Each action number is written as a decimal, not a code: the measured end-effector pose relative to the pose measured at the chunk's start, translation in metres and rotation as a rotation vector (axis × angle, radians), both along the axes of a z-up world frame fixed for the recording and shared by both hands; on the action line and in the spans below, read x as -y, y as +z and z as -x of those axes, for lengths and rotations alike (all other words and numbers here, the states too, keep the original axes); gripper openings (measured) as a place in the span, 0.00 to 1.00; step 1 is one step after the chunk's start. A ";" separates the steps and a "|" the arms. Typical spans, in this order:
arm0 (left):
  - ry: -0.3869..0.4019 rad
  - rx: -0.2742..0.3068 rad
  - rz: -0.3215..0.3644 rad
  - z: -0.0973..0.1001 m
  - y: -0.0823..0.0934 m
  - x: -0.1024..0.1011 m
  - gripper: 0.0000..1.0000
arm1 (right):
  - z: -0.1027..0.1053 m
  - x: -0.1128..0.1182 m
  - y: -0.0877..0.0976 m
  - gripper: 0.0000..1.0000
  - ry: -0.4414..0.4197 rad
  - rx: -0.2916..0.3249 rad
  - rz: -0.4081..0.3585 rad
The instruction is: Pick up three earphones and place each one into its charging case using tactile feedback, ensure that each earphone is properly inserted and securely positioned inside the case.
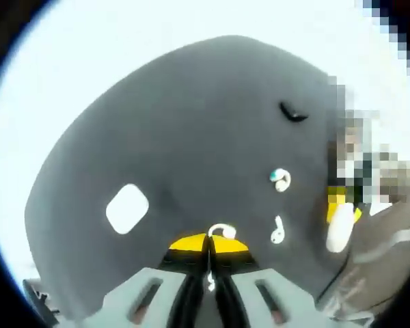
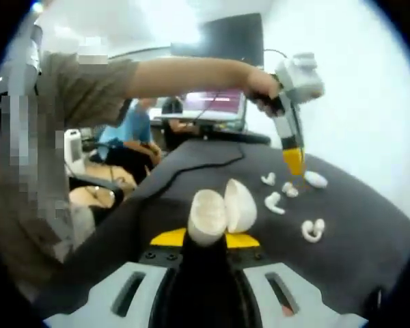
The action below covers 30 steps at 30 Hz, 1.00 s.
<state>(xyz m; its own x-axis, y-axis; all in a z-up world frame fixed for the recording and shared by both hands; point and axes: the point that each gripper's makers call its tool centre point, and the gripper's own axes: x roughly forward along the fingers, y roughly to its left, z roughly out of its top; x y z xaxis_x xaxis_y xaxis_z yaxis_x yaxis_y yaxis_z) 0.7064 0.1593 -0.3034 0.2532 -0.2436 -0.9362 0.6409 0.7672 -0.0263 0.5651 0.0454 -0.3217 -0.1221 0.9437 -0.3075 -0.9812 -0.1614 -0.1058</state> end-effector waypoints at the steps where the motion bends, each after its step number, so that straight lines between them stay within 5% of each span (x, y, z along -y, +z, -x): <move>1: 0.011 -0.022 0.014 -0.001 -0.001 0.001 0.00 | 0.000 0.000 0.000 0.20 -0.001 0.000 0.000; 6: 0.091 -0.189 0.057 0.007 -0.010 0.004 0.00 | -0.001 0.000 0.000 0.20 0.000 -0.002 -0.001; 12: 0.074 -0.190 0.055 -0.002 -0.012 0.013 0.03 | -0.001 0.000 -0.001 0.20 0.002 -0.014 0.000; 23: 0.032 -0.258 -0.001 0.016 -0.033 0.017 0.06 | 0.001 0.001 -0.001 0.20 0.002 -0.007 0.002; 30: 0.007 -0.230 -0.039 0.014 -0.032 0.018 0.04 | 0.002 0.001 -0.001 0.20 0.001 -0.011 0.003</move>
<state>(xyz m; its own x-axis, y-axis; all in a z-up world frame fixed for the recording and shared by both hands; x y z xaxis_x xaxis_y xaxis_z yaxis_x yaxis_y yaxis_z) 0.6922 0.1408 -0.3351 0.0340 -0.2054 -0.9781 0.6164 0.7747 -0.1412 0.5630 0.0443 -0.3225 -0.1266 0.9427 -0.3086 -0.9821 -0.1628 -0.0947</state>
